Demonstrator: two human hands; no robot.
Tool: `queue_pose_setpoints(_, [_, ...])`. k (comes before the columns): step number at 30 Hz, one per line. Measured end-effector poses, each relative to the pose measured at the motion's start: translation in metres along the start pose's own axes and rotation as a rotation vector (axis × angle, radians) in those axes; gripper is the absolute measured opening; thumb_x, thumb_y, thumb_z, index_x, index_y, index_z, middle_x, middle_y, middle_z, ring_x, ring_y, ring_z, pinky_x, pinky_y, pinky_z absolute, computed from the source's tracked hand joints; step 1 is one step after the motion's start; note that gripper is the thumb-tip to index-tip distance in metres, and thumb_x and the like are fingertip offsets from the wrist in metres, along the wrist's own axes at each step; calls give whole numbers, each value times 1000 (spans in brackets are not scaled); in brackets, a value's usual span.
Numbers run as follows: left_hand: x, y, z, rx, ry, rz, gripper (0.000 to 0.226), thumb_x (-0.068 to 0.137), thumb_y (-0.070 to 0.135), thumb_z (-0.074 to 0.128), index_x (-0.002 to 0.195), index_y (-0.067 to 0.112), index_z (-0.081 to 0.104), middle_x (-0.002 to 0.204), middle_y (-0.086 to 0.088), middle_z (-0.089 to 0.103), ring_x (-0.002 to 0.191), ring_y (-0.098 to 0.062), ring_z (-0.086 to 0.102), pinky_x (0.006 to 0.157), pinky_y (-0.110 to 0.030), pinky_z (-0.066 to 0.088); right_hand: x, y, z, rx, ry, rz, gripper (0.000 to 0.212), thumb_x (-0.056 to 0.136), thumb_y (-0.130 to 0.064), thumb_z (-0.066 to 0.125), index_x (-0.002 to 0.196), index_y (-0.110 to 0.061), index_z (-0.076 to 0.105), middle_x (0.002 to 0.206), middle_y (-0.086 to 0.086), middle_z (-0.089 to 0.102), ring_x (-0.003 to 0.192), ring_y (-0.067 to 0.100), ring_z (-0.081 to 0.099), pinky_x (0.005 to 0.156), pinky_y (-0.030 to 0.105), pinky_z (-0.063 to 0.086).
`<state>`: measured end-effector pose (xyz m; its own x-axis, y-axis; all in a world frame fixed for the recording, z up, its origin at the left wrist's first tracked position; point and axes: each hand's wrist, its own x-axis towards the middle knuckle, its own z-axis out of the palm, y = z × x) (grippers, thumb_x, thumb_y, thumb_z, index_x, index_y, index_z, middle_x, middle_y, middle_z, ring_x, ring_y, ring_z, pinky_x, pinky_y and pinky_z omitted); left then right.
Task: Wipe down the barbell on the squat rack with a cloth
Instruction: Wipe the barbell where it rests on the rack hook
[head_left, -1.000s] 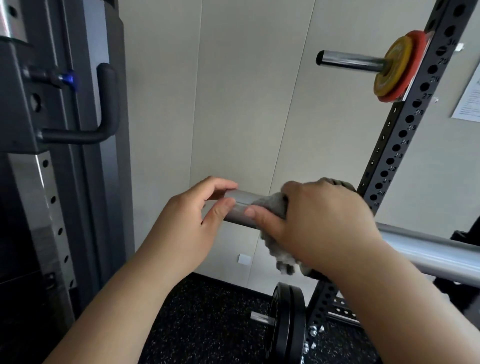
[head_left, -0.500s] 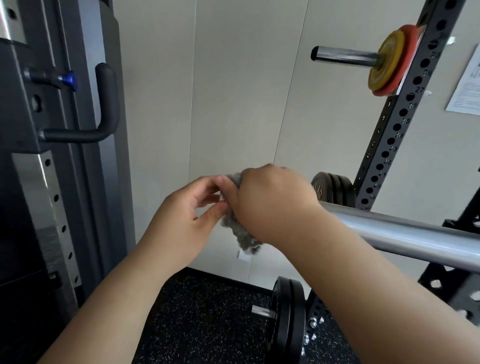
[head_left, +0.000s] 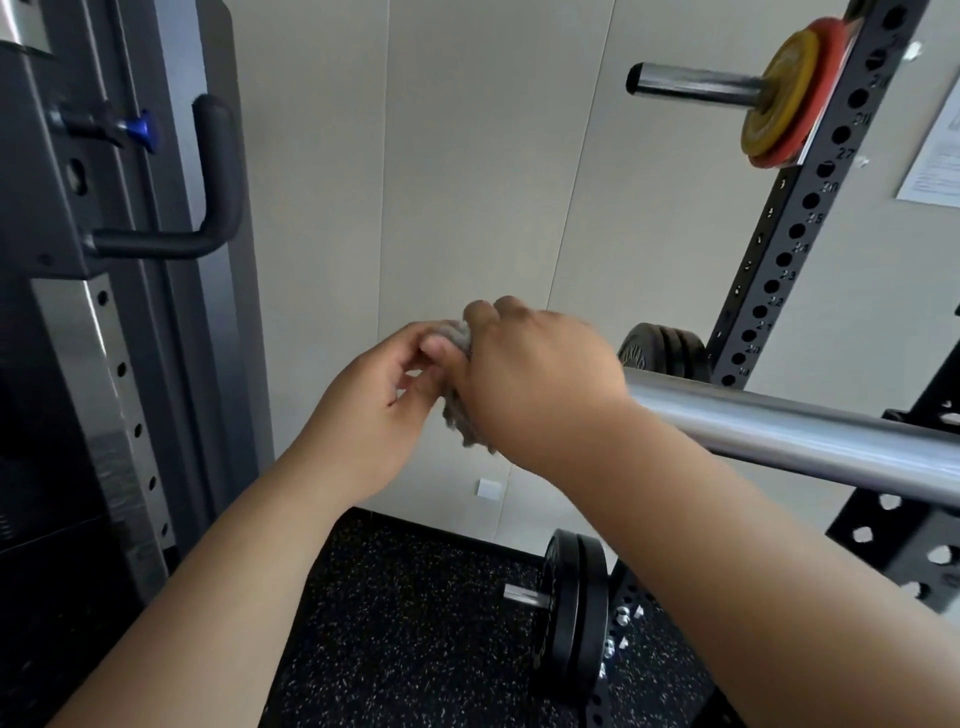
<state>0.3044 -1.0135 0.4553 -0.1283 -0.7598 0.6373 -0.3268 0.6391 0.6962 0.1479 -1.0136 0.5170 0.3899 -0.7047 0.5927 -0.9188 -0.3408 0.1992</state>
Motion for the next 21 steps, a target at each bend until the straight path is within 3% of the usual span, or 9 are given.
queue_pose_setpoints(2, [2, -2, -1, 14, -14, -25, 23, 107, 37, 55, 130, 39, 61, 122, 18, 72, 116, -4, 66, 106, -33, 51, -24, 14, 0, -89, 116, -69, 55, 98, -62, 30, 107, -18, 61, 91, 2, 60, 67, 28, 64, 57, 35, 42])
queue_pose_setpoints(4, [5, -3, -3, 73, -25, -43, 30, 105, 39, 53, 133, 41, 62, 122, 22, 71, 114, -6, 66, 104, -29, 50, -42, 31, -8, -154, 167, -80, 54, 95, -62, 38, 109, -17, 64, 91, 2, 63, 66, 27, 66, 58, 35, 44])
queue_pose_setpoints(7, [12, -1, -5, 94, -17, -82, 23, 108, 34, 53, 127, 36, 66, 114, 21, 73, 110, -3, 65, 98, -25, 48, -39, 35, -25, -170, 18, -32, 61, 88, -75, 50, 112, -20, 51, 97, -4, 54, 80, 24, 64, 63, 33, 33])
queue_pose_setpoints(9, [18, 3, -3, 73, -5, -121, 25, 108, 38, 52, 123, 30, 70, 109, 16, 75, 107, -4, 67, 101, -30, 49, -25, 24, -16, -191, -31, -12, 61, 83, -74, 63, 104, -21, 42, 93, -4, 47, 77, 25, 61, 62, 33, 31])
queue_pose_setpoints(11, [22, 7, 0, 47, 26, -147, 25, 109, 40, 50, 117, 30, 72, 97, 8, 77, 98, -16, 71, 98, -42, 54, -13, 8, -2, -238, -6, -54, 60, 69, -65, 81, 95, -19, 53, 83, -1, 53, 60, 25, 59, 58, 30, 29])
queue_pose_setpoints(13, [22, 8, 2, 30, 63, -142, 21, 107, 43, 52, 115, 36, 70, 88, -1, 76, 88, -29, 71, 85, -49, 56, -12, 5, 4, -236, 36, -91, 59, 58, -60, 88, 89, -17, 62, 76, -1, 58, 49, 24, 57, 55, 28, 26])
queue_pose_setpoints(16, [12, 11, -1, 72, 80, -54, 20, 103, 32, 61, 121, 39, 67, 107, 17, 75, 100, -6, 70, 90, -40, 56, -26, 27, -16, -202, 1, -28, 68, 70, -79, 72, 104, -24, 52, 88, -8, 53, 65, 21, 61, 51, 26, 24])
queue_pose_setpoints(18, [6, 10, -2, 83, 55, -25, 27, 100, 23, 66, 120, 42, 68, 115, 26, 71, 110, -2, 66, 97, -37, 53, -41, 47, -28, -149, -22, 53, 69, 73, -90, 56, 101, -29, 41, 85, -12, 45, 74, 19, 58, 52, 28, 32])
queue_pose_setpoints(21, [6, 4, -1, 70, 63, -38, 31, 101, 19, 66, 118, 44, 68, 114, 28, 70, 108, -4, 66, 96, -38, 52, -39, 42, -31, -122, -13, 85, 66, 76, -87, 55, 94, -26, 38, 82, -9, 44, 69, 20, 49, 53, 30, 27])
